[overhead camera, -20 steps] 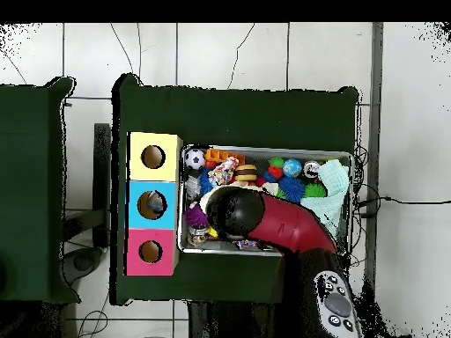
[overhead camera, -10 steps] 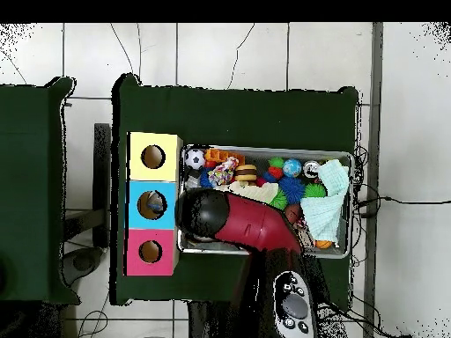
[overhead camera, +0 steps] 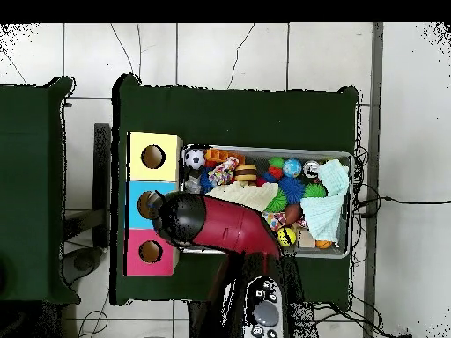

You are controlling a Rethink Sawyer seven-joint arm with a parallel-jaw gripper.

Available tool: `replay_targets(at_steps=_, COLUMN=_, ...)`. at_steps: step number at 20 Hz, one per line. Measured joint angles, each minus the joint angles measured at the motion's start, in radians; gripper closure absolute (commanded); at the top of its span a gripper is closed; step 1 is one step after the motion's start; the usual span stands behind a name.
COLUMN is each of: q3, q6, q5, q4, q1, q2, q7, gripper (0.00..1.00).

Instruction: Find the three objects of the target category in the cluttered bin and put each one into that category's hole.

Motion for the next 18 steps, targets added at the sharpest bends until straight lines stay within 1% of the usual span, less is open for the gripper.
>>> replay_targets(at_steps=1, q3=-0.01, q6=0.004, q5=0.0, q4=0.0, q1=0.018, q2=-0.008, q7=0.021, gripper=1.0)
replay_targets(at_steps=5, q3=-0.025, q6=0.024, q5=0.0, q4=-0.004, q1=0.043, q2=-0.022, q7=0.052, gripper=1.0)
replay_targets(at_steps=14, q3=-0.059, q6=0.126, q5=0.013, q4=-0.024, q1=0.086, q2=-0.055, q7=0.119, gripper=1.0)
replay_targets(at_steps=18, q3=-0.073, q6=0.131, q5=0.022, q4=-0.028, q1=0.103, q2=-0.057, q7=0.147, gripper=1.0)
